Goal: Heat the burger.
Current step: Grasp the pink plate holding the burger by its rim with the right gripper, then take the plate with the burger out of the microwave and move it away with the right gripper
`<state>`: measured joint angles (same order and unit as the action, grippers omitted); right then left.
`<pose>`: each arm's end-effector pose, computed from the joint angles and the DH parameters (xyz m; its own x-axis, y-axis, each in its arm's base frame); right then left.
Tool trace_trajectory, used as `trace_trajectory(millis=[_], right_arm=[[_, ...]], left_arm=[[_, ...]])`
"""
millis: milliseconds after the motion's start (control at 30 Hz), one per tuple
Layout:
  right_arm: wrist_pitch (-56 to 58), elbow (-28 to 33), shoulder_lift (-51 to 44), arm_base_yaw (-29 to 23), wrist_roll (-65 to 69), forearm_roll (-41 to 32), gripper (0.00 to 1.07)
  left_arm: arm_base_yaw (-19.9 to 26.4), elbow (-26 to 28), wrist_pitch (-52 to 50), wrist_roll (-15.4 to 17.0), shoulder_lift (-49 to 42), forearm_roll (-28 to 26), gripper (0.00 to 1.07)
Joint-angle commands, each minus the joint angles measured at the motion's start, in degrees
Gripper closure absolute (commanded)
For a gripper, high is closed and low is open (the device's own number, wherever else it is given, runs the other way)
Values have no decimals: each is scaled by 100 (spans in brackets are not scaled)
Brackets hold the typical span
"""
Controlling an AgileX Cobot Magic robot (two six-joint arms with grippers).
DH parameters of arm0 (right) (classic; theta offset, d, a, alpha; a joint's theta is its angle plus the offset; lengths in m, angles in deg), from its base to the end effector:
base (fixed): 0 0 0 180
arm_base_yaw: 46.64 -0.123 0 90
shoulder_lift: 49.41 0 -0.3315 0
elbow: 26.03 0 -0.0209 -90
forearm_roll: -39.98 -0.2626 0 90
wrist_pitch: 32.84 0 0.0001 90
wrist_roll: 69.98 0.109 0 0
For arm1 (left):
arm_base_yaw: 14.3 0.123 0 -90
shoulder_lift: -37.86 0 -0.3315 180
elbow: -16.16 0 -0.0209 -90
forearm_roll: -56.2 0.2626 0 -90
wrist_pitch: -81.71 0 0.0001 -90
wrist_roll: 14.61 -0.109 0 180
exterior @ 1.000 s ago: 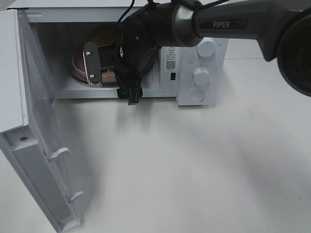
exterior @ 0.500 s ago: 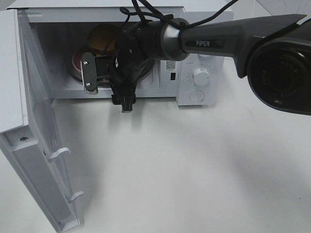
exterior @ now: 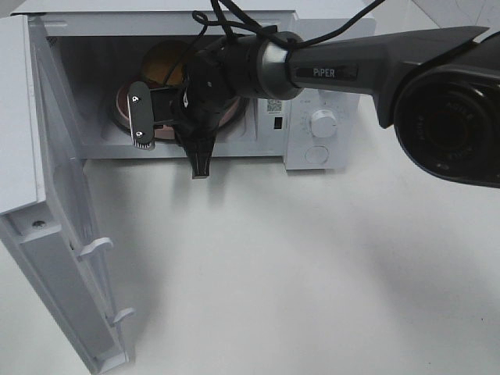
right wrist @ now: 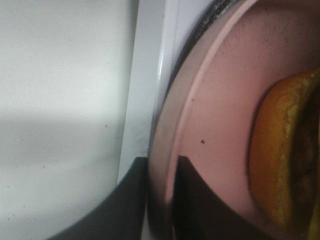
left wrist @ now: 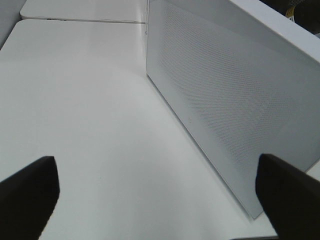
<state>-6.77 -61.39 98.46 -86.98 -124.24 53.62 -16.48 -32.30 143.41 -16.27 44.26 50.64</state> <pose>0.4676 0.3823 0.1375 0.3170 -0.9280 -0.1959 -0.7543 -0.1214 -0.6452 -0.0299 -0.0082 0.2797 -0.4469 -0.0001 -0.8946 0.1066 0.9929 -0.0533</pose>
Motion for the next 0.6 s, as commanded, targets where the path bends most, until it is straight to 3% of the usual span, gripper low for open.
trace_trajectory(millis=[33,367,600], right_arm=[[178,29,0,6,11,-92,107],[550,29,-223,6,-17,-206,107],[418,355,-573,-109,-57,0,107]], left_arm=[[23,-23,-29,29,-46,0,7],[23,-23,-29,29,-46,0,7],[23,-23,-29,29,-46,0,7]])
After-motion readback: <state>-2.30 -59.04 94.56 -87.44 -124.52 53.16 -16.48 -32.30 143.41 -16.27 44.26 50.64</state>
